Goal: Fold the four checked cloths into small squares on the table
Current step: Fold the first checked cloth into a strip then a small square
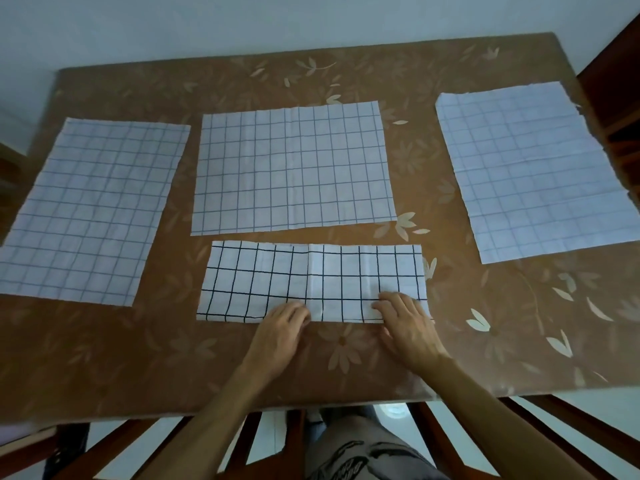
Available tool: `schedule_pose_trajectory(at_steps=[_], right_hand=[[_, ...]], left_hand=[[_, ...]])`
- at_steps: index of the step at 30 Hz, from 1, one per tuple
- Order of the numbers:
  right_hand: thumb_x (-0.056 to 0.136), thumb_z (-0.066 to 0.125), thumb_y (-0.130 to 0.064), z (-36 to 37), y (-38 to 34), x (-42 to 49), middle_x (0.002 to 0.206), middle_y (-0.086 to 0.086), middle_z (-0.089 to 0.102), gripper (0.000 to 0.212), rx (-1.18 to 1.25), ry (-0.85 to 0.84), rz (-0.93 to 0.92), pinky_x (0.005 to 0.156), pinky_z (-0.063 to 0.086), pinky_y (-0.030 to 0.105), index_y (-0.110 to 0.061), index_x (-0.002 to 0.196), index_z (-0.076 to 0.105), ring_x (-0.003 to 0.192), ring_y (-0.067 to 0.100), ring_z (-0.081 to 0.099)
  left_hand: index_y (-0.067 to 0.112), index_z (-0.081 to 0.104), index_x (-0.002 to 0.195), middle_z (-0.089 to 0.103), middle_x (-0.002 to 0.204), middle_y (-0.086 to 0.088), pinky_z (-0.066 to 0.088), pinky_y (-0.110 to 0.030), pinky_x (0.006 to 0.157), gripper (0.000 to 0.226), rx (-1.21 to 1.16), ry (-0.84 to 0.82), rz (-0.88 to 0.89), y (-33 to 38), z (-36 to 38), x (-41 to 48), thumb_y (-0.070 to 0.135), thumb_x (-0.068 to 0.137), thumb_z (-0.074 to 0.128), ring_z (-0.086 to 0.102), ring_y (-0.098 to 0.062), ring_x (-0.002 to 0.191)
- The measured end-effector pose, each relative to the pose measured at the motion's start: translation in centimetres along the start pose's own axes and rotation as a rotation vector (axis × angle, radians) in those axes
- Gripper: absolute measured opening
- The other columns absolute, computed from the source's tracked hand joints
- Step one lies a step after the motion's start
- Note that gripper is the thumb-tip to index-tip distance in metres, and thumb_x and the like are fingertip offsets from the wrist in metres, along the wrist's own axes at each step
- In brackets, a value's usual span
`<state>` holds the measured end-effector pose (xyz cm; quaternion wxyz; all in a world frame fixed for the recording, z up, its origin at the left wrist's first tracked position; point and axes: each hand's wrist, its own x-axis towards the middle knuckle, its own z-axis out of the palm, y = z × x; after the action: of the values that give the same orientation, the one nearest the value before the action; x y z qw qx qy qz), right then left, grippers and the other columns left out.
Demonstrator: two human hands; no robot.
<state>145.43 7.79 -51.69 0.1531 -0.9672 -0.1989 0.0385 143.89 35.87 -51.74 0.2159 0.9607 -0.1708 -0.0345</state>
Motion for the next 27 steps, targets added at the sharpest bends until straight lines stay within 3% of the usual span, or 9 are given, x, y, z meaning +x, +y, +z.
schedule_pose_trajectory(at_steps=[5,10,14,18,22,25,27], right_hand=[[0.058,0.088,-0.012,0.0,-1.8,-1.7,0.1,0.003,0.068,0.031,-0.048,0.019,0.028,0.082,0.036,0.03,-0.019,0.083,0.071,0.09,0.025,0.066],[0.051,0.089,-0.008,-0.5,-4.4,-3.2,0.083,-0.005,0.069,0.035,0.001,-0.016,0.051,0.075,0.035,0.026,-0.022,0.077,0.071,0.075,0.02,0.067],[0.068,0.078,-0.008,-1.5,-4.8,-4.5,0.087,-0.008,0.073,0.025,0.038,-0.081,0.182,0.08,0.042,0.027,-0.024,0.085,0.072,0.082,0.016,0.068],[0.07,0.069,0.002,-2.4,-2.5,-5.7,0.09,-0.007,0.074,0.034,0.111,-0.103,0.245,0.081,0.053,0.037,-0.024,0.092,0.072,0.082,0.017,0.07],[0.084,0.066,-0.006,-2.6,-1.2,-5.9,0.094,-0.009,0.074,0.024,0.19,-0.149,0.293,0.075,0.053,0.028,-0.025,0.096,0.074,0.083,0.014,0.069],[0.09,0.066,-0.015,-2.5,-0.2,-5.5,0.094,-0.007,0.074,0.013,0.239,-0.116,0.353,0.066,0.043,0.016,-0.023,0.097,0.075,0.083,0.016,0.069],[0.09,0.067,-0.015,-2.7,0.7,-5.2,0.095,-0.005,0.075,0.013,0.281,-0.099,0.397,0.067,0.042,0.019,-0.02,0.099,0.075,0.085,0.018,0.069]], left_hand=[[0.015,0.062,0.1,0.062,0.107,0.001,0.052,-0.03,0.083,0.025,-0.03,0.047,-0.08,-1.7,-1.5,-4.6,0.029,0.099,0.041,0.058,-0.015,0.097],[0.018,0.062,0.095,0.06,0.103,0.003,0.05,-0.029,0.082,0.025,0.045,0.048,-0.068,-1.7,-2.2,-7.7,0.03,0.098,0.04,0.055,-0.013,0.092],[0.02,0.059,0.107,0.062,0.114,0.004,0.048,-0.028,0.095,0.018,0.048,0.019,-0.033,-1.6,-2.8,-9.8,0.032,0.098,0.049,0.054,-0.011,0.106],[0.02,0.055,0.13,0.057,0.134,-0.001,0.044,-0.037,0.105,0.055,0.164,-0.108,-0.042,-3.9,-2.9,-11.4,0.036,0.083,0.076,0.053,-0.02,0.124],[0.018,0.065,0.116,0.061,0.124,-0.002,0.051,-0.039,0.098,0.038,0.192,-0.083,-0.105,-5.3,-2.9,-10.7,0.022,0.081,0.08,0.058,-0.022,0.115],[0.015,0.069,0.103,0.063,0.112,-0.001,0.051,-0.04,0.093,0.026,0.147,0.006,-0.181,-6.2,-3.2,-9.6,0.005,0.08,0.076,0.059,-0.022,0.105],[0.014,0.071,0.1,0.064,0.111,-0.001,0.05,-0.042,0.093,0.027,0.129,0.017,-0.215,-7.3,-3.8,-9.0,-0.001,0.077,0.075,0.06,-0.024,0.105]])
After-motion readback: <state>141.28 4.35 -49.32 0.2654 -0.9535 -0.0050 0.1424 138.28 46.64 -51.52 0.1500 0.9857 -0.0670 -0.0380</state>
